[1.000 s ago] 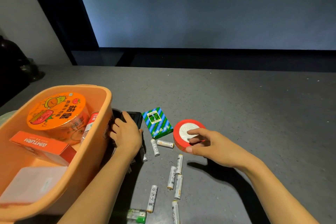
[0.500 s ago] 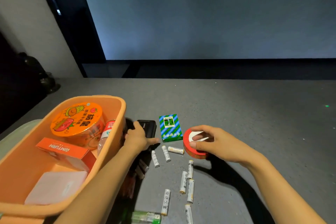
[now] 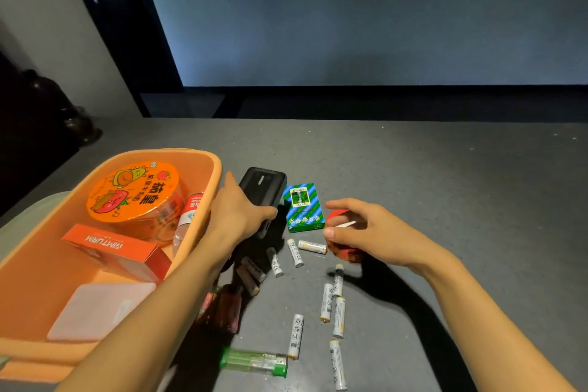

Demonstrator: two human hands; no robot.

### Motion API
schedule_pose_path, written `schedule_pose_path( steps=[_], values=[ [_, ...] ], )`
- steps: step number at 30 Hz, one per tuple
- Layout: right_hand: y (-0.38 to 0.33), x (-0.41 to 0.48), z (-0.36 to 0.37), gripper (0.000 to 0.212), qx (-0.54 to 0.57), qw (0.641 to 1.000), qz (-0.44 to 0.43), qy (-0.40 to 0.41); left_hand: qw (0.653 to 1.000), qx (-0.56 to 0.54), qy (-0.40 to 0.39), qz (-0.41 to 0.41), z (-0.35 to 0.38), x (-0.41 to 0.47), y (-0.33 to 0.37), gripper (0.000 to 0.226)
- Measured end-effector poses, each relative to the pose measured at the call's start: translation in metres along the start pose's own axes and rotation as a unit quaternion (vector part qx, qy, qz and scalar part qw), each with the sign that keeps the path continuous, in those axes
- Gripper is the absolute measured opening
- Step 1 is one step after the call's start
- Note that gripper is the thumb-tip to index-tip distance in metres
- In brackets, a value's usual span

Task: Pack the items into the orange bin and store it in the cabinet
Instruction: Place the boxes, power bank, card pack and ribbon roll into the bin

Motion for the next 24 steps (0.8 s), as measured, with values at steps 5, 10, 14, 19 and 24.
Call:
schedule_pose_path(
  steps=[5, 10, 14, 19, 24],
  values=[
    [-0.024, 0.021, 0.023, 0.062, -0.062, 0.997, -0.027, -0.032, 0.973, -0.164, -0.158, 0.041, -0.034, -0.034, 0.001, 0.031],
    [-0.054, 0.033, 0.057, 0.081, -0.023, 0.998, -0.055, -0.037, 0.951, -0.153, -0.198, 0.18, -0.113, -0.054, -0.005, 0.037],
    [-0.079, 0.049, 0.104, 0.091, -0.067, 0.994, -0.078, -0.035, 0.958, -0.053, -0.157, 0.234, -0.182, -0.029, -0.054, 0.057],
    [-0.09, 0.072, 0.163, 0.072, -0.099, 0.992, -0.075, -0.018, 0.951, 0.137, -0.148, 0.236, -0.198, 0.008, -0.117, 0.079],
    [-0.087, 0.066, 0.171, 0.057, -0.217, 0.975, -0.035, -0.003, 0.88, 0.133, -0.321, 0.325, -0.163, -0.011, -0.118, 0.069]
  ],
)
Point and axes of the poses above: each hand's wrist, its own x-axis towards the middle knuckle, its own z-axis out of the palm, y = z × x, the point moved 9 cm from there along x, towards the middle knuckle, and after that the axes turned 11 degrees about -z, right-handed, at the moved point
